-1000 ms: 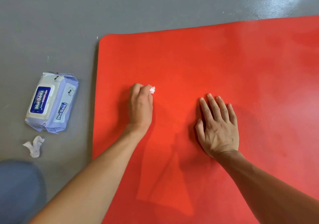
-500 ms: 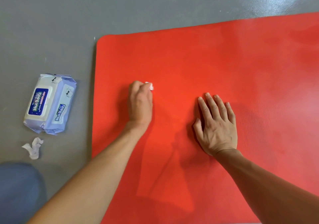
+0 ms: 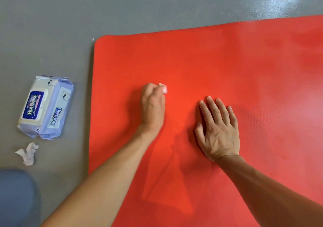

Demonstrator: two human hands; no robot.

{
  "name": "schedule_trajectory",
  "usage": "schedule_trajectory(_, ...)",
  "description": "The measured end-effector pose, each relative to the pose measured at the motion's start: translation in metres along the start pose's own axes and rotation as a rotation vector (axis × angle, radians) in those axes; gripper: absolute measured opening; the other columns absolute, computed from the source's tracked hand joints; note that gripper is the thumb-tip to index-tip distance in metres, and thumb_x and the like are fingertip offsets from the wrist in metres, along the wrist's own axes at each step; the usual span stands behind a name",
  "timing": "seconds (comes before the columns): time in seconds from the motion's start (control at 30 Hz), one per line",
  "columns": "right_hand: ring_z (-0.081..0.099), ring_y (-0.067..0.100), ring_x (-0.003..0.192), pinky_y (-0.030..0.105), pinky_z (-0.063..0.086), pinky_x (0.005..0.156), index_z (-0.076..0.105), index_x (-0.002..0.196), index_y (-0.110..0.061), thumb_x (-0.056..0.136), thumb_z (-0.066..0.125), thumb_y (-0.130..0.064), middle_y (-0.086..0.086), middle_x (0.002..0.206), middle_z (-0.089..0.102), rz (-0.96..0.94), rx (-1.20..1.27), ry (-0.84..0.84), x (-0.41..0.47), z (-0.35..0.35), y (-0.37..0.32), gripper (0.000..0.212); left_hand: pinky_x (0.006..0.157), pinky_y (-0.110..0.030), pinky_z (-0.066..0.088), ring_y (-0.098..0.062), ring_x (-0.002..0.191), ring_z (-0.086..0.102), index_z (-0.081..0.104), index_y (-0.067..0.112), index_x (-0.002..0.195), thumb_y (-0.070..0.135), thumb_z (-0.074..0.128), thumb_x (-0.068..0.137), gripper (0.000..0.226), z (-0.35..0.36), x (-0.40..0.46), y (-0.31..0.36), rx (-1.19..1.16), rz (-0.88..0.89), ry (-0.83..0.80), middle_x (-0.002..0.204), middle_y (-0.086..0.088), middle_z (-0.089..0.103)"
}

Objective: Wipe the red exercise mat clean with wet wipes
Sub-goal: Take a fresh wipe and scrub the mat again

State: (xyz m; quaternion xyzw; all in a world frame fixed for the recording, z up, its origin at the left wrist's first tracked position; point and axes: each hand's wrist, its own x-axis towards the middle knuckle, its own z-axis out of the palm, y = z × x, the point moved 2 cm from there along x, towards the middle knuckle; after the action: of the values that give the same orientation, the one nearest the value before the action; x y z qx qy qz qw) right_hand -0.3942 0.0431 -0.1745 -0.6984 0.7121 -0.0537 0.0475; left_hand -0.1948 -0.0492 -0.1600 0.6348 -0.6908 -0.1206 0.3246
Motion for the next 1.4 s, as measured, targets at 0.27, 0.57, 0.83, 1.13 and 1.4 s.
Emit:
schedule_trajectory(0.27, 0.021, 0.023, 0.156, 0.049, 0.017, 0.126, 0.036, 0.159, -0.025, 0.097, 0.04, -0.044, -0.001, 0.167, 0.03, 0.002, 0.009, 0.012, 0.001, -0.001, 0.0, 0.064, 0.082, -0.034, 0.052, -0.024, 0.086, 0.06, 0.078, 0.006, 0.101, 0.006, 0.063, 0.101, 0.015, -0.005, -0.03, 0.014, -0.1, 0.332, -0.198, 0.087, -0.006, 0.067)
schedule_trajectory(0.57, 0.022, 0.022, 0.156, 0.048, 0.016, 0.127, 0.039, 0.158, -0.025, 0.097, 0.041, -0.043, -0.001, 0.166, 0.031, 0.006, 0.012, 0.021, 0.001, 0.001, 0.0, 0.063, 0.081, -0.033, 0.05, -0.023, 0.086, 0.057, 0.076, 0.004, 0.1, 0.004, 0.064, 0.1, 0.012, 0.016, -0.045, 0.05, -0.149, 0.273, -0.166, 0.087, -0.006, 0.063)
schedule_trajectory(0.83, 0.022, 0.023, 0.156, 0.049, 0.017, 0.126, 0.039, 0.158, -0.025, 0.095, 0.042, -0.042, -0.001, 0.166, 0.032, -0.008, 0.024, 0.027, 0.003, 0.001, 0.001, 0.065, 0.075, -0.046, 0.052, -0.032, 0.082, 0.063, 0.078, 0.005, 0.102, -0.003, 0.064, 0.093, 0.019, -0.007, 0.021, -0.028, 0.002, 0.076, 0.016, 0.085, -0.011, 0.065)
schedule_trajectory(1.13, 0.024, 0.021, 0.155, 0.047, 0.016, 0.126, 0.041, 0.156, -0.028, 0.094, 0.045, -0.043, -0.003, 0.165, 0.034, 0.015, 0.056, 0.014, 0.004, -0.001, -0.001, 0.064, 0.08, -0.032, 0.053, -0.025, 0.082, 0.059, 0.078, 0.002, 0.102, -0.005, 0.068, 0.097, 0.013, 0.023, -0.013, 0.012, -0.164, 0.34, -0.072, 0.085, -0.007, 0.065)
schedule_trajectory(1.4, 0.027, 0.031, 0.154, 0.046, 0.02, 0.126, 0.039, 0.158, -0.023, 0.104, 0.043, -0.052, 0.008, 0.165, 0.034, -0.303, 0.008, 0.001, 0.095, -0.025, 0.041, 0.06, 0.084, -0.03, 0.051, -0.024, 0.086, 0.057, 0.077, 0.001, 0.103, -0.003, 0.06, 0.098, 0.018, 0.022, -0.019, 0.019, -0.146, 0.304, -0.095, 0.089, -0.008, 0.064)
